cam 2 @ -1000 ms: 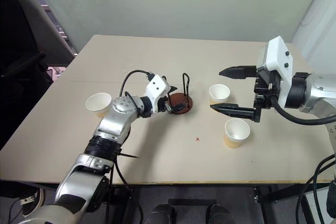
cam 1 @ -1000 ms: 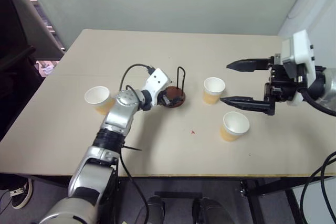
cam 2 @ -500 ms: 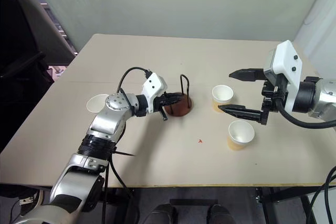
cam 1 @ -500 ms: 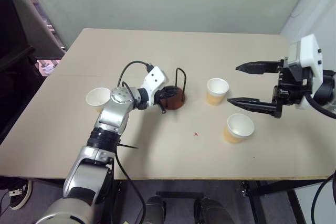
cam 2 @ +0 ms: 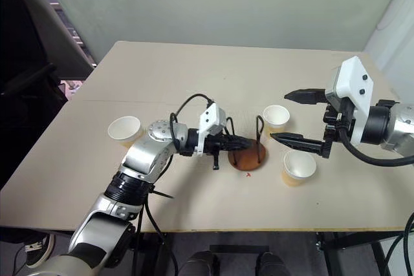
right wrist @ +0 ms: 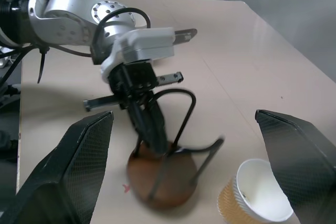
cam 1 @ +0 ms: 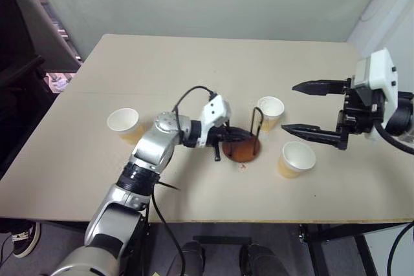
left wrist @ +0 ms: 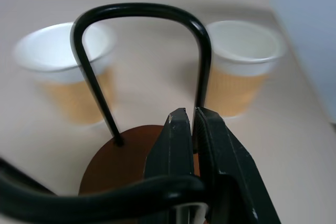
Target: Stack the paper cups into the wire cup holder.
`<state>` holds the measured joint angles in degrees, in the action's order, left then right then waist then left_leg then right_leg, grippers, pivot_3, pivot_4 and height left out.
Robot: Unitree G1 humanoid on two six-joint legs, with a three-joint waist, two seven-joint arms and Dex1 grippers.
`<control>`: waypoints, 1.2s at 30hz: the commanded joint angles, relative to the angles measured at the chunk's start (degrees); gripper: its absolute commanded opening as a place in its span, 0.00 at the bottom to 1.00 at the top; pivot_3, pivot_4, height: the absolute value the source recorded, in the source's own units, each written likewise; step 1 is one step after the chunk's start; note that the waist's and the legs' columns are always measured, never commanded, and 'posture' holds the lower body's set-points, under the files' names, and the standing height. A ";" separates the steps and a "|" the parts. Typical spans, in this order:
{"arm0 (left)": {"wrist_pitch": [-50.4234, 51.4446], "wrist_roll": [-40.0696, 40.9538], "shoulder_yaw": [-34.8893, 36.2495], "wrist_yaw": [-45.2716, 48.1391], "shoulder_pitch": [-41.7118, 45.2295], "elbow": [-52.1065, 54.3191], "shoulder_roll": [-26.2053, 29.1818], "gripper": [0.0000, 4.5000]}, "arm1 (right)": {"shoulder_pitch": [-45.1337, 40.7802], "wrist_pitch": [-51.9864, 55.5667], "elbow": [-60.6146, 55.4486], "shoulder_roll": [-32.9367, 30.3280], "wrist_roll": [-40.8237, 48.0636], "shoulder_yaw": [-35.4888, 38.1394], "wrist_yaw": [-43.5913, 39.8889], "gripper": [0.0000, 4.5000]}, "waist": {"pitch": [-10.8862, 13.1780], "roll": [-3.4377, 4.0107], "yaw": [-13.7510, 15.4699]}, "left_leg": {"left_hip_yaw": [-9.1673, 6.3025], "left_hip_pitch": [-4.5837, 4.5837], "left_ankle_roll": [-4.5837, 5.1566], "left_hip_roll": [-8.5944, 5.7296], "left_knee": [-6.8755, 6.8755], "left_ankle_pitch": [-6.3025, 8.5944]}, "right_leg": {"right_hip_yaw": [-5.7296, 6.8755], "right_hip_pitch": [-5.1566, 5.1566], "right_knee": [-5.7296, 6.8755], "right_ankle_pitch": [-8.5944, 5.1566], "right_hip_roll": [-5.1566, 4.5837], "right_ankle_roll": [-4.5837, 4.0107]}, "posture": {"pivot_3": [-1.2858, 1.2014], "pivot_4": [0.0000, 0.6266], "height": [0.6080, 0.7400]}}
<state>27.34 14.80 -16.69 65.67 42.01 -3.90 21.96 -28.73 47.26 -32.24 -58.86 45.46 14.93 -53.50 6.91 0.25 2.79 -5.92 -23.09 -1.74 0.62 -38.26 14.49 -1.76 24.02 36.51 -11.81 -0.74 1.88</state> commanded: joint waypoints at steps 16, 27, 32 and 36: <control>7.09 -1.66 -5.40 -2.32 -4.49 11.42 4.40 0.07 | 16.08 -6.01 -4.91 -9.65 -7.62 2.40 -4.80 1.00 | -0.03 0.03 -0.04 | 0.08 0.13 0.14 0.01 -0.06 0.08 | -0.06 -0.19 -0.17 -0.02 -0.14 0.08 | 0.52 0.24 1.00; 5.48 -1.89 -5.63 -1.38 -7.99 13.36 9.13 0.80 | 17.38 -10.54 -2.32 -10.57 -14.32 -2.68 -6.74 1.00 | -0.02 0.03 -0.12 | 0.13 0.13 0.28 0.04 -0.05 0.16 | -0.08 -0.18 -0.25 0.03 -0.12 0.15 | 0.52 0.24 1.00; 6.99 1.53 -1.28 -1.55 -11.20 15.58 10.50 0.80 | 18.37 -12.45 -1.39 -10.32 -16.75 -5.27 -8.19 1.00 | -0.01 0.02 -0.09 | 0.14 0.09 0.25 0.04 -0.03 0.21 | -0.08 -0.18 -0.35 0.02 -0.12 0.16 | 0.52 0.24 1.00; 4.34 3.79 5.01 0.87 -17.60 18.20 17.37 0.80 | 19.55 -13.10 -1.78 -9.13 -20.41 -10.10 -6.81 1.00 | -0.02 0.03 -0.46 | 0.16 0.13 0.25 0.07 0.02 0.27 | -0.08 -0.17 -0.41 0.02 -0.10 0.15 | 0.52 0.24 1.00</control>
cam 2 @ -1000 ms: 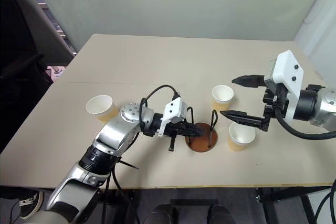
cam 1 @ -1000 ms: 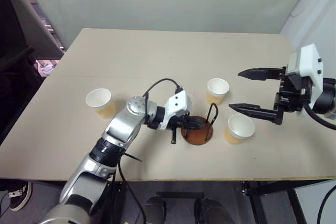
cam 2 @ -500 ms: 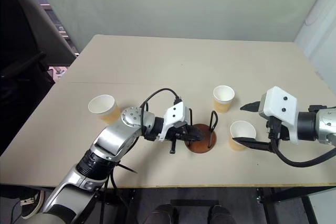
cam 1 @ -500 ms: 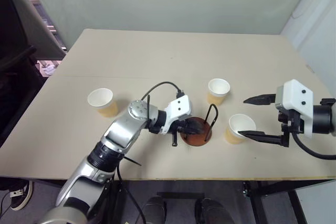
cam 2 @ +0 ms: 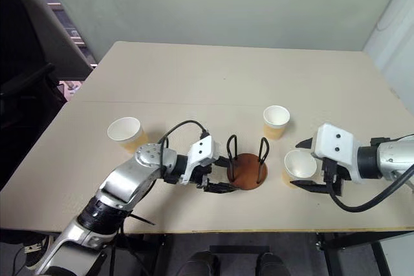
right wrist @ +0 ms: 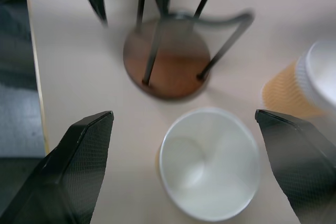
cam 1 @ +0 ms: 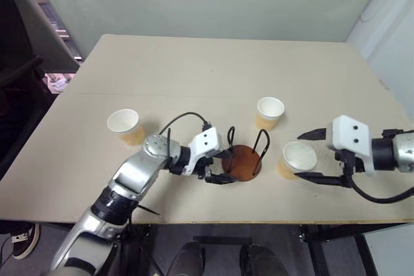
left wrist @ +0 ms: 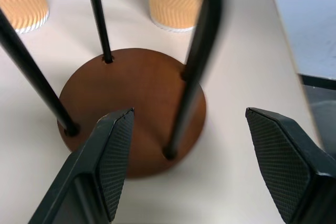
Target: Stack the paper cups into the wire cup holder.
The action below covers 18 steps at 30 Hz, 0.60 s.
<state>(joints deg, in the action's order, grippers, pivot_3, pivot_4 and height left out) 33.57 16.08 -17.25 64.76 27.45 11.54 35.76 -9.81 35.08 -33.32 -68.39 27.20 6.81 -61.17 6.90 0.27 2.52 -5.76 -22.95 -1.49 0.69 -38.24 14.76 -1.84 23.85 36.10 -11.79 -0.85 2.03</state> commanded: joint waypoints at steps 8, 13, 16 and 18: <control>-0.70 16.19 22.46 13.23 -5.68 6.56 18.16 0.80 | -0.84 -3.78 2.58 3.04 -10.33 -10.74 2.38 1.00 | 0.01 -0.06 -0.46 | -0.03 0.04 0.60 0.09 0.03 0.39 | 0.02 0.05 0.06 -0.02 0.04 -0.19 | 0.52 0.24 1.00; -2.00 17.17 24.11 13.04 -2.66 6.31 20.36 0.81 | -3.63 -5.77 5.50 4.79 -13.60 -13.86 1.52 0.79 | 0.00 -0.02 -0.56 | -0.01 0.07 0.71 0.08 0.01 0.46 | 0.02 0.07 0.17 0.05 -0.18 -0.26 | 0.52 0.24 1.00; -1.66 18.31 26.44 13.13 -1.12 5.45 21.86 0.81 | -6.07 -6.39 6.92 5.31 -14.26 -13.75 0.92 0.54 | 0.03 -0.05 -0.98 | 0.02 0.08 0.72 0.08 0.01 0.47 | 0.04 0.12 0.24 0.08 -0.22 -0.31 | 0.52 0.24 1.00; -2.13 18.49 27.88 13.37 -0.73 4.36 23.04 0.81 | -6.67 -6.60 6.95 4.98 -13.96 -12.97 0.03 0.37 | 0.02 -0.05 -1.11 | 0.02 0.06 0.71 0.10 0.03 0.47 | 0.07 0.18 0.28 0.10 -0.22 -0.36 | 0.52 0.24 1.00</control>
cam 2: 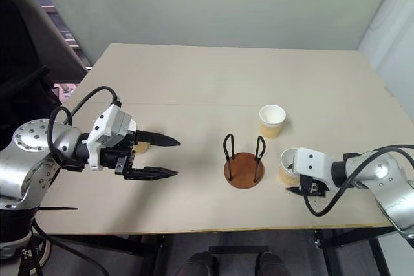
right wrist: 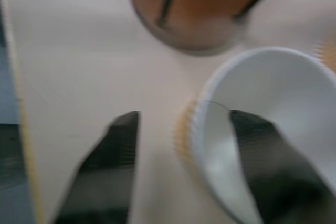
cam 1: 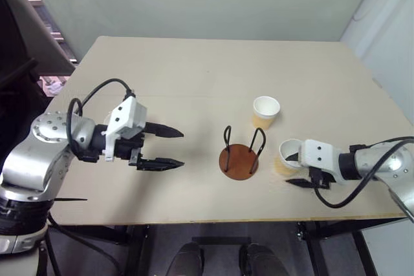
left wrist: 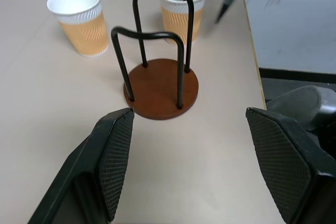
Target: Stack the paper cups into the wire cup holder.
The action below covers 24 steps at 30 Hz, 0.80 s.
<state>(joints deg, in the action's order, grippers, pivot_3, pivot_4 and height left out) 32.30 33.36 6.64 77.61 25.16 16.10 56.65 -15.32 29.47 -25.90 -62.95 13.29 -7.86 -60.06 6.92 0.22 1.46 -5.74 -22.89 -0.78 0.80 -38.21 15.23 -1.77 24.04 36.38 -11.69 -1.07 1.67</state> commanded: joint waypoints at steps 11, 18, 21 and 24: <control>-2.67 2.86 7.98 3.77 1.04 -6.74 6.03 0.81 | -4.39 0.83 -1.50 -1.70 7.28 10.39 -5.59 0.02 | 0.02 0.04 -0.23 | -0.01 -0.09 -0.10 0.03 0.12 0.04 | 0.05 0.16 0.03 -0.11 -0.01 -0.16 | 0.52 0.24 1.00; -5.74 2.32 10.26 7.00 3.91 -14.03 10.20 0.81 | -30.88 11.11 1.20 2.30 26.69 14.24 -7.68 0.02 | -0.02 -0.06 -0.75 | 0.00 -0.30 -0.38 0.02 0.23 -0.14 | -0.01 0.62 0.42 -0.38 0.06 -0.63 | 0.52 0.24 1.00; -5.79 2.60 9.87 6.61 2.86 -13.48 9.68 0.81 | -33.57 11.75 0.36 5.72 25.46 9.31 -7.15 0.02 | -0.03 -0.10 -0.99 | -0.07 0.02 -0.49 0.34 0.28 -0.18 | 0.03 0.41 0.47 -0.69 0.27 -1.10 | 0.52 0.24 1.00; -4.82 3.59 10.39 5.64 1.45 -11.56 9.14 0.81 | -32.35 10.31 -0.04 6.72 22.11 5.45 -7.03 0.02 | 0.05 -0.02 -0.73 | -0.09 -0.13 -0.53 0.42 0.27 -0.19 | 0.10 0.56 0.58 -0.63 0.27 -0.98 | 0.52 0.24 1.00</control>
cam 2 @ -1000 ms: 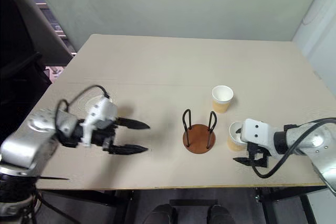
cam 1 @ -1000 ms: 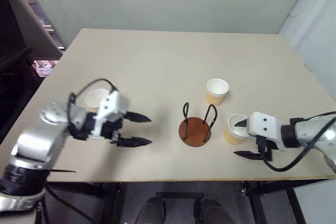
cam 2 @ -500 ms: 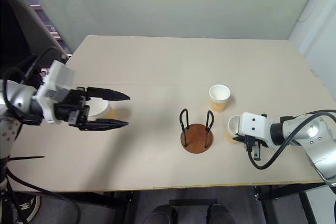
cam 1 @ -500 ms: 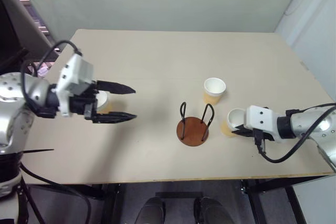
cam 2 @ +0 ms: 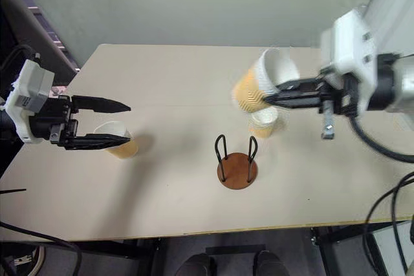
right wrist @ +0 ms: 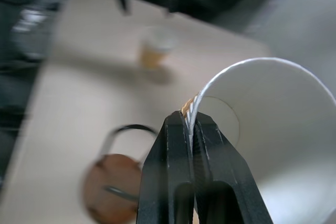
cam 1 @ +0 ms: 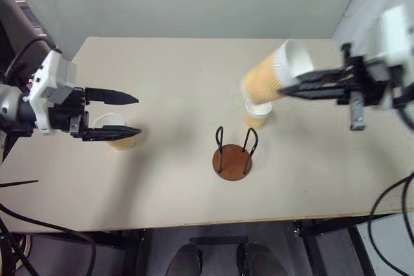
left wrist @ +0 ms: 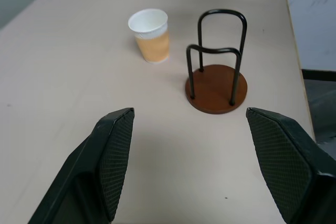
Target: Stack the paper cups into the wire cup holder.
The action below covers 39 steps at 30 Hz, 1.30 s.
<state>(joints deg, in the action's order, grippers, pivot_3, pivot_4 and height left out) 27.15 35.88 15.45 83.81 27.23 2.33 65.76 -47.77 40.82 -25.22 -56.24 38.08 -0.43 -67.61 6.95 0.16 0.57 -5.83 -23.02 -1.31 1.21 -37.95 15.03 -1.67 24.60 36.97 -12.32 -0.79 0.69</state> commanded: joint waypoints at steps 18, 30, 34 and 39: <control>3.58 2.18 7.24 -5.02 -8.21 8.63 0.84 0.81 | 3.66 -0.78 -1.35 3.62 -6.79 -9.15 -0.08 0.46 | 0.01 0.02 0.01 | 0.05 -0.17 -0.14 0.09 -0.01 0.08 | 0.01 0.25 0.08 0.22 0.01 0.13 | 0.52 0.24 1.00; 2.49 0.45 6.54 -6.60 -8.31 7.18 0.72 0.81 | -5.46 -17.27 29.90 7.72 -22.13 -11.53 0.10 0.99 | 0.01 0.02 -0.46 | 0.05 -0.04 -0.12 0.16 0.01 0.09 | -0.01 0.25 0.12 0.46 0.04 -0.05 | 0.52 0.24 1.00; 3.21 0.99 6.03 -8.36 -8.60 9.20 -0.23 0.81 | -7.75 -28.07 41.73 13.04 -31.00 -17.64 -1.58 0.99 | 0.01 0.04 -0.62 | 0.05 -0.06 -0.15 0.53 0.11 0.08 | 0.03 0.37 0.13 0.66 0.41 -0.31 | 0.52 0.24 1.00; 4.39 1.86 7.59 -9.62 -10.93 11.79 -0.47 0.81 | -9.06 -32.69 48.94 16.77 -34.41 -18.60 -3.13 0.99 | 0.06 0.12 -0.39 | 0.06 -0.33 -0.27 0.58 0.13 0.01 | 0.05 0.70 0.19 0.68 0.45 -0.36 | 0.52 0.24 1.00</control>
<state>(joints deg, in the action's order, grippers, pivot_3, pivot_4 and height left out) 31.25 36.75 20.64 74.72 16.41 12.31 65.03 -54.59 10.16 22.84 -39.52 4.68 -19.70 -70.42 7.01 0.28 0.18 -5.77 -23.40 -1.64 1.80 -37.83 15.01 -1.62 25.34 37.15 -11.64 -0.34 0.33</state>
